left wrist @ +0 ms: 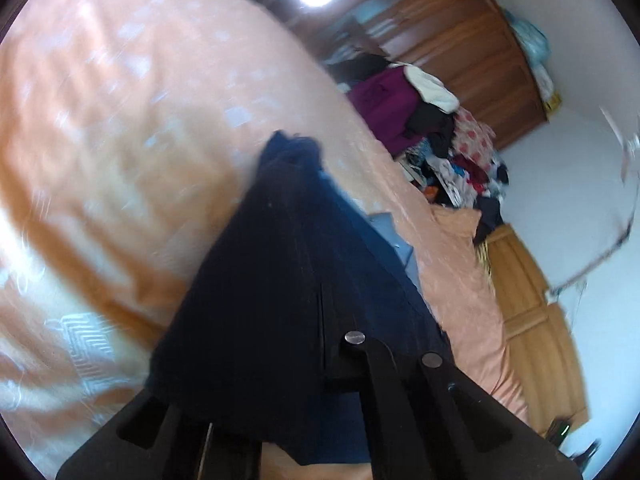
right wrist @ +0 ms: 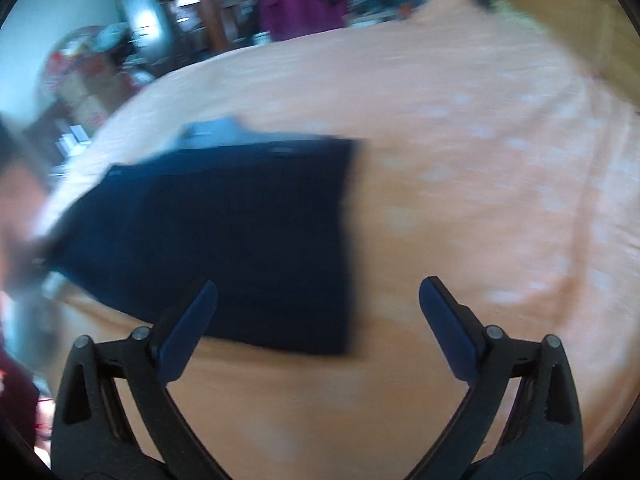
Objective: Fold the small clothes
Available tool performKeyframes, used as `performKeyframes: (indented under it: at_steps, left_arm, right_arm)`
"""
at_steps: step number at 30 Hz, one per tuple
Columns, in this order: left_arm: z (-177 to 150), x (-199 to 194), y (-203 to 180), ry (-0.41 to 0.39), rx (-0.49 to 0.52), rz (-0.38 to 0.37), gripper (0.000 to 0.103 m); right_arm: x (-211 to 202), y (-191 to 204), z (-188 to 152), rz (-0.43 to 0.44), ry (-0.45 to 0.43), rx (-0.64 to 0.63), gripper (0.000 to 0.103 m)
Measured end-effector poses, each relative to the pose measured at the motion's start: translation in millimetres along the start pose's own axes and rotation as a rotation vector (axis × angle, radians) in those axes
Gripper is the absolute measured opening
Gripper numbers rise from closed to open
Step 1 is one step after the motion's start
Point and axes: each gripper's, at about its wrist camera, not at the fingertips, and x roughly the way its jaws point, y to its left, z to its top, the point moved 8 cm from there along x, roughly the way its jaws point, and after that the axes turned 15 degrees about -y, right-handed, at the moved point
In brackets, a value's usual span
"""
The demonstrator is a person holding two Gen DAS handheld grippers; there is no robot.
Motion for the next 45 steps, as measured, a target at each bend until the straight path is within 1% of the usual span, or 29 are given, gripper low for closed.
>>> performKeyframes:
  at_steps: [1, 3, 4, 6, 7, 8, 9, 10, 11, 14, 15, 16, 17, 18, 19, 20, 21, 23, 25, 27, 28, 30, 32, 34, 37, 40, 42, 43, 45]
  left_arm:
    - [0, -4, -15, -0.012, 0.06, -0.01, 0.0]
    - [-3, -11, -48, -0.036, 0.237, -0.019, 0.0]
    - [-4, -13, -58, -0.04, 0.278, -0.024, 0.001]
    - [-12, -15, -84, -0.036, 0.387, -0.048, 0.003]
    - [-15, -14, -94, -0.033, 0.431, -0.057, 0.003]
    - [-18, -13, -104, -0.027, 0.467, -0.068, 0.003]
    - [-20, -13, -111, -0.024, 0.484, -0.078, 0.003]
    - [-24, -11, -121, -0.017, 0.515, -0.094, 0.003]
    - [-29, -10, -128, -0.01, 0.539, -0.104, 0.004]
    - [-47, -1, -147, 0.025, 0.607, -0.13, 0.004]
    - [-53, 2, -154, 0.036, 0.641, -0.137, 0.005]
    - [-59, 6, -159, 0.053, 0.663, -0.149, 0.006]
    - [-67, 9, -164, 0.07, 0.674, -0.168, 0.006]
    - [-75, 12, -170, 0.087, 0.682, -0.183, 0.007]
    - [-80, 13, -173, 0.097, 0.688, -0.187, 0.009]
    - [-88, 17, -180, 0.122, 0.689, -0.203, 0.01]
    - [-93, 20, -186, 0.138, 0.687, -0.217, 0.01]
    - [-115, 25, -212, 0.19, 0.718, -0.277, 0.01]
    - [-139, 29, -235, 0.246, 0.757, -0.33, 0.011]
    - [-175, 34, -263, 0.313, 0.816, -0.394, 0.011]
    - [-190, 36, -274, 0.338, 0.837, -0.418, 0.014]
    - [-212, 41, -290, 0.374, 0.851, -0.451, 0.016]
    - [-232, 49, -305, 0.418, 0.843, -0.469, 0.016]
    - [-247, 57, -309, 0.463, 0.841, -0.467, 0.019]
    - [-287, 78, -310, 0.569, 0.846, -0.446, 0.022]
    - [-305, 80, -312, 0.595, 0.873, -0.451, 0.026]
    - [-316, 83, -306, 0.613, 0.873, -0.446, 0.03]
    - [-321, 85, -304, 0.619, 0.874, -0.441, 0.03]
    - [-321, 84, -307, 0.615, 0.879, -0.446, 0.031]
  right_arm:
    - [14, 26, 12, 0.069, 0.002, 0.007, 0.098]
    - [46, 84, 39, 0.209, 0.025, 0.017, 0.099]
    - [63, 114, 51, 0.286, 0.055, 0.029, 0.098]
    - [91, 177, 74, 0.396, 0.101, 0.002, 0.098]
    - [106, 215, 83, 0.499, 0.145, -0.001, 0.097]
    - [122, 249, 89, 0.562, 0.207, 0.001, 0.096]
    - [133, 271, 94, 0.576, 0.232, -0.007, 0.098]
    - [144, 297, 97, 0.614, 0.266, -0.031, 0.097]
    - [157, 321, 93, 0.651, 0.335, -0.054, 0.097]
    - [186, 345, 77, 0.64, 0.461, -0.046, 0.097]
    - [192, 344, 72, 0.615, 0.47, -0.067, 0.096]
    - [200, 333, 69, 0.553, 0.46, -0.093, 0.093]
    - [206, 325, 68, 0.529, 0.449, -0.099, 0.084]
    - [211, 313, 68, 0.511, 0.431, -0.094, 0.053]
    - [213, 292, 69, 0.483, 0.396, -0.061, 0.026]
    - [211, 269, 72, 0.477, 0.354, -0.012, 0.016]
    - [207, 251, 71, 0.479, 0.322, 0.036, 0.011]
    - [196, 199, 68, 0.473, 0.271, 0.153, 0.01]
    - [180, 154, 64, 0.476, 0.233, 0.238, 0.009]
    - [164, 109, 59, 0.476, 0.199, 0.318, 0.009]
    - [159, 94, 56, 0.469, 0.187, 0.343, 0.009]
    - [152, 60, 53, 0.457, 0.171, 0.399, 0.009]
    - [152, 37, 46, 0.466, 0.18, 0.463, 0.009]
    - [160, 25, 33, 0.464, 0.214, 0.505, 0.009]
    - [180, 12, 5, 0.42, 0.254, 0.571, 0.009]
    - [178, 4, -6, 0.452, 0.257, 0.628, 0.009]
    - [186, -1, -15, 0.462, 0.275, 0.651, 0.009]
    - [190, -3, -21, 0.468, 0.281, 0.67, 0.007]
    - [190, -10, -24, 0.497, 0.275, 0.717, 0.008]
